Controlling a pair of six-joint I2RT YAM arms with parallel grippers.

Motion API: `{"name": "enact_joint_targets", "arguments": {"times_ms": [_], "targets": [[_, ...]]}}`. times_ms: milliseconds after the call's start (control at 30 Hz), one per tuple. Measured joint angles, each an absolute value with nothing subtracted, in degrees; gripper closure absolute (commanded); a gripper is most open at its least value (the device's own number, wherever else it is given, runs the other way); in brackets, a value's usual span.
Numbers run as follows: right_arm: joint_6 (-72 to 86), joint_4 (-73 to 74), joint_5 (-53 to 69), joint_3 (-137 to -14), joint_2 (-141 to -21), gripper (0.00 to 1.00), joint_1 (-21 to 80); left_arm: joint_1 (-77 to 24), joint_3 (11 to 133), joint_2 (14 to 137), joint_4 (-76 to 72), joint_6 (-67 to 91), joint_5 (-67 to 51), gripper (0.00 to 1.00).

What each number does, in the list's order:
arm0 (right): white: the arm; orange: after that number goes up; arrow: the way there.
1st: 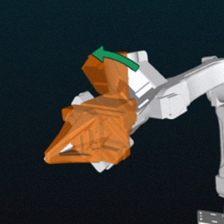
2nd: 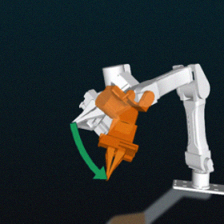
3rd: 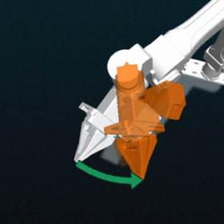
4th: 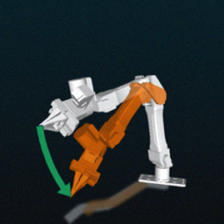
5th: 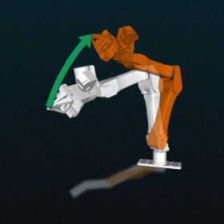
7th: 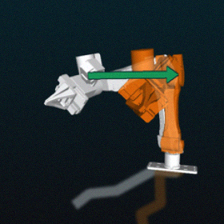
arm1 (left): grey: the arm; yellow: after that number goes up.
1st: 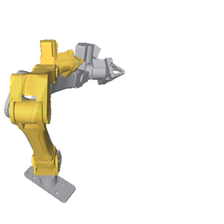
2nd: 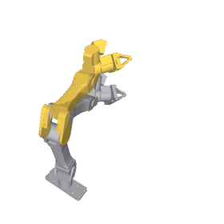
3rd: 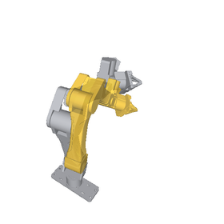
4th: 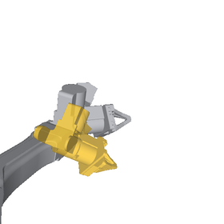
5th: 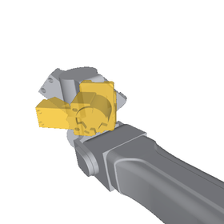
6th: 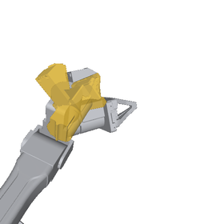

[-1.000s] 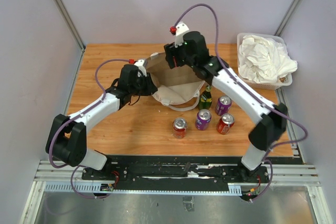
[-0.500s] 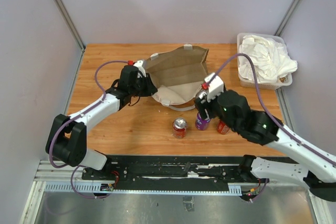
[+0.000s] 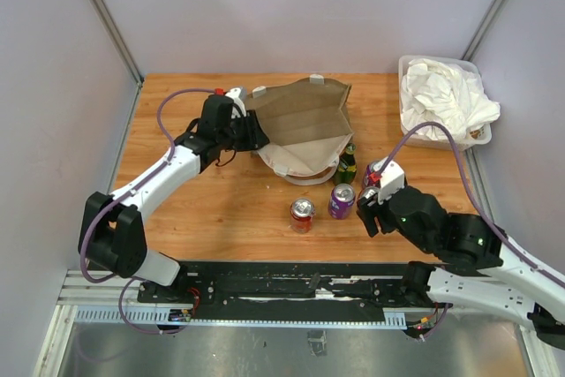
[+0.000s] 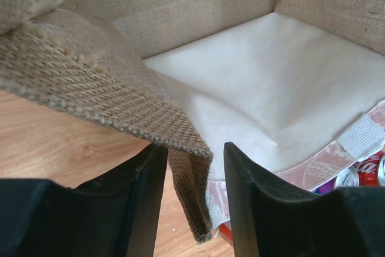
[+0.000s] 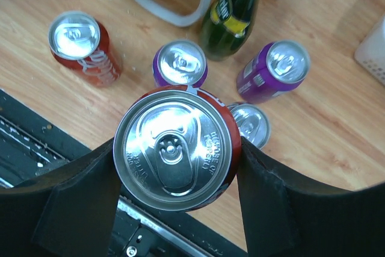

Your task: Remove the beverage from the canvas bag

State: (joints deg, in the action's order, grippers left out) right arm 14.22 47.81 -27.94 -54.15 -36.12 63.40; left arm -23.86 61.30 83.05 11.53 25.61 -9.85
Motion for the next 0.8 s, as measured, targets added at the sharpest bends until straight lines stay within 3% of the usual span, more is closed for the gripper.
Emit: {"name": "enact_joint_targets", "arguments": {"times_ms": [233,367,433,667,800], "targets": [[16.4,47.0,-22.8,-47.0,-37.9,0.99,63.4,-23.9,62.9,83.0,13.9,25.7,-9.8,0.38],[18.0,43.9,-19.9,-42.1,-39.3,0.99,63.4,-23.9,62.9,82.7,14.7,25.6,-9.7,0.21],[18.8,41.9,-18.8,-39.9,-39.9,0.99,63.4,-23.9,62.9,82.1,15.2,25.6,-9.7,0.18],[21.1,34.7,-16.7,-35.3,-42.5,0.99,63.4,-23.9,62.9,80.1,15.2,25.3,-9.3,0.18],[22.4,31.0,-16.2,-33.1,-43.3,0.99,63.4,-23.9,62.9,80.5,15.4,25.3,-9.3,0.32]]}}
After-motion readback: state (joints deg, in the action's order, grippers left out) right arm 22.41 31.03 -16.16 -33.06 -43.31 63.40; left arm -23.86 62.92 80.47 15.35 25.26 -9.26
